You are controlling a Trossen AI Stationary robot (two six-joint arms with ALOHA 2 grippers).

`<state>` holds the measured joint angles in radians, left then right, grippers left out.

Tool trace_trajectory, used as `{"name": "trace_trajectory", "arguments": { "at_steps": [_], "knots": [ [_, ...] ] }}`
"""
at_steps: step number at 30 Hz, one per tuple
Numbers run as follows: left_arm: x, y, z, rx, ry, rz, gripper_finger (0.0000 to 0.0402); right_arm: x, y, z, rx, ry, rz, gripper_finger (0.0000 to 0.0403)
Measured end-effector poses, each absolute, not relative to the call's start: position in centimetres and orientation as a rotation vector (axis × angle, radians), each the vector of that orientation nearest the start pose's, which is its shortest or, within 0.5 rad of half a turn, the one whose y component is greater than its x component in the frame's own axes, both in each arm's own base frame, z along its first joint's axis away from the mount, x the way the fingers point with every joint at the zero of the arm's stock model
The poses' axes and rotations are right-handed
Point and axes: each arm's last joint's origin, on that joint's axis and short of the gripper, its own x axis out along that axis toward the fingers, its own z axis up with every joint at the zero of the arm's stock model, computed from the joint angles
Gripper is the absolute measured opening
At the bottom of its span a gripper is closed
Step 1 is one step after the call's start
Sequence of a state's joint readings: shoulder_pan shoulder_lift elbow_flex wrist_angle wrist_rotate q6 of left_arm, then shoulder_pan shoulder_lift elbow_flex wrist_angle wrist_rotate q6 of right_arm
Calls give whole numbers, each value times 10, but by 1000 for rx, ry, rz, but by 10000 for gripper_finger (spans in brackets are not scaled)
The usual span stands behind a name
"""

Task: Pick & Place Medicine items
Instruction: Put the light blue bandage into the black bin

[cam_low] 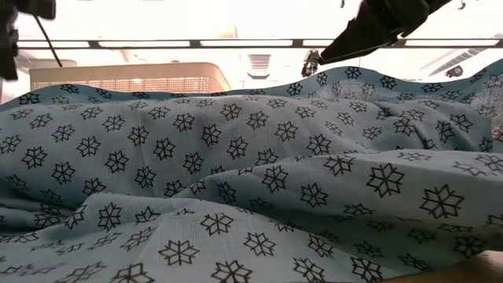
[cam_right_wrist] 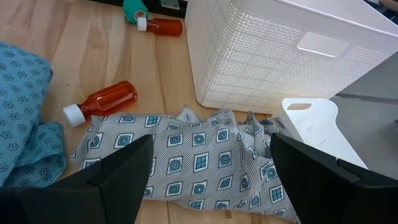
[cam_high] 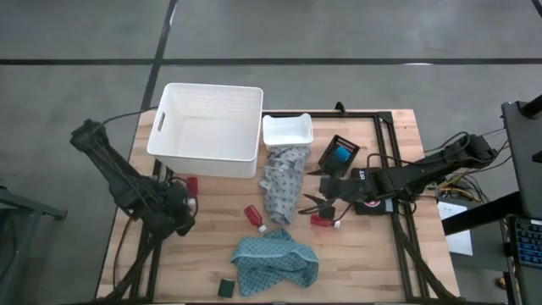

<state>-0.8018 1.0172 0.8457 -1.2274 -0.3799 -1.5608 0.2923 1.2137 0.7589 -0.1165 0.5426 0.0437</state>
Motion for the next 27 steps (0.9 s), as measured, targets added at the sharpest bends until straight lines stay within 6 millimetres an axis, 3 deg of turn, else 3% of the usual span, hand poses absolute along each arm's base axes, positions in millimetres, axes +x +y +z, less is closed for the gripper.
{"name": "trace_trajectory", "arguments": {
  "at_steps": [5,12,17,23,27],
  "knots": [
    [111,-97,240,-640,1134,609,77,246,58,247,-190,518,-255,320],
    [115,-95,239,-687,1152,615,197,246,58,247,-190,518,-255,320],
    [117,-95,239,-599,1189,519,267,246,58,247,-190,518,-255,320],
    [116,-95,237,-422,1277,394,295,246,58,247,-190,518,-255,320],
    [115,-86,236,-397,1345,430,293,246,58,247,-190,518,-255,320]
  ]
}}
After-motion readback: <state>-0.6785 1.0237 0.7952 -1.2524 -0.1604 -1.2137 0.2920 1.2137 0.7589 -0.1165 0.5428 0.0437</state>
